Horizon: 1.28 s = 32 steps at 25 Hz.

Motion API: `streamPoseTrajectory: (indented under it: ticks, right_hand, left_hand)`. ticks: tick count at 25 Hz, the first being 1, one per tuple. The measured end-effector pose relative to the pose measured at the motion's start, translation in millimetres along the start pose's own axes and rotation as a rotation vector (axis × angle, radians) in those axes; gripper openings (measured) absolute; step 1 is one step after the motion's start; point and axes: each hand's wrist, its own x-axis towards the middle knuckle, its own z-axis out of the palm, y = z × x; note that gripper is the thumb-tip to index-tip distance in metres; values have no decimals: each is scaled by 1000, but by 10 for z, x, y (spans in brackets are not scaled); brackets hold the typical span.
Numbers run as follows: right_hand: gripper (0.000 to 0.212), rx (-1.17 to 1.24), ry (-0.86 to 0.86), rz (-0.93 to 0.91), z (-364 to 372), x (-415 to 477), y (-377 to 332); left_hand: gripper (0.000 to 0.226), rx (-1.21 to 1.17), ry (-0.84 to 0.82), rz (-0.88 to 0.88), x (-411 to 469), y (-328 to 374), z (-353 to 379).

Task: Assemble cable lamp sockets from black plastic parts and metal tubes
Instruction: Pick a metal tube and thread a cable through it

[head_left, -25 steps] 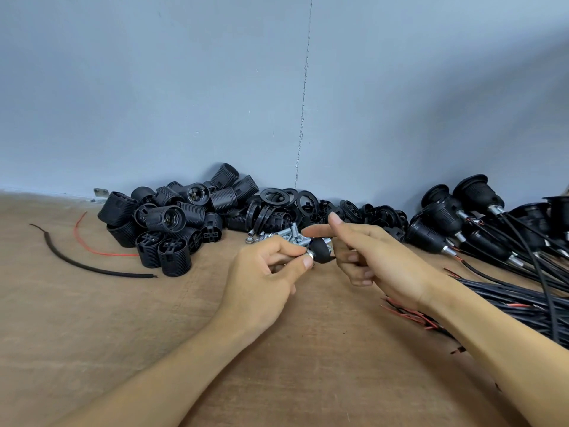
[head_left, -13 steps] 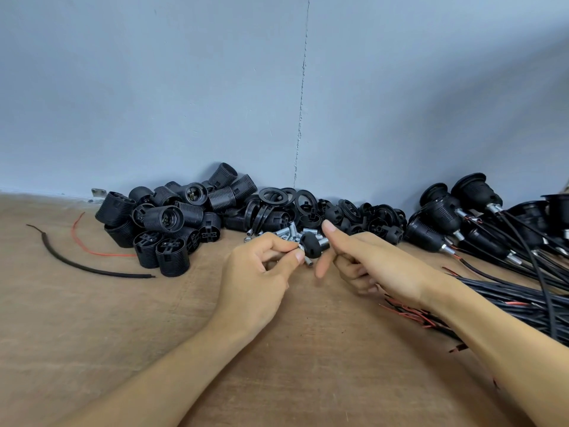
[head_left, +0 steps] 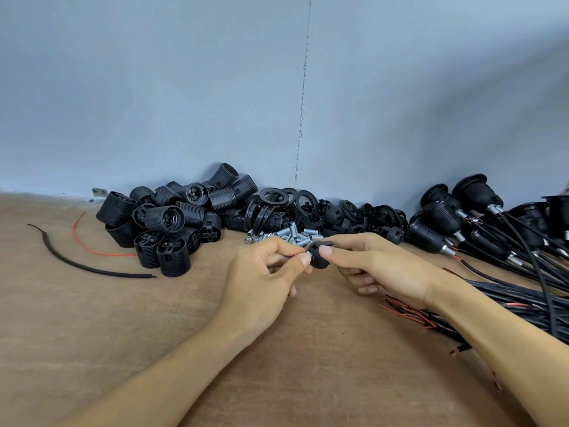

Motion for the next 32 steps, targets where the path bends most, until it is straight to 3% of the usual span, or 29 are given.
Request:
streamPoseTrajectory:
  ticks: [7, 11, 15, 19, 23, 27, 32]
  right_hand:
    - [71, -165, 104, 127, 98, 29, -37]
    - [37, -10, 83, -42, 104, 12, -20]
    - [61, -124, 126, 44, 132, 57, -30]
    - [38, 23, 60, -42, 77, 50, -38]
    - [60, -154, 116, 60, 127, 43, -42]
    - [44, 77, 56, -20, 89, 28, -67]
    - [67, -126, 147, 49, 131, 49, -44]
  left_hand:
    - [17, 146, 29, 168, -81, 58, 67]
    - [15, 23, 36, 66, -22, 43, 13]
    - [17, 125, 16, 155, -78, 63, 59]
    - [15, 83, 45, 132, -41, 38, 47]
    - [16, 128, 8, 185, -95, 69, 73]
    - [15, 82, 46, 174, -68, 40, 55]
    - [21, 88, 63, 212, -67, 22, 67]
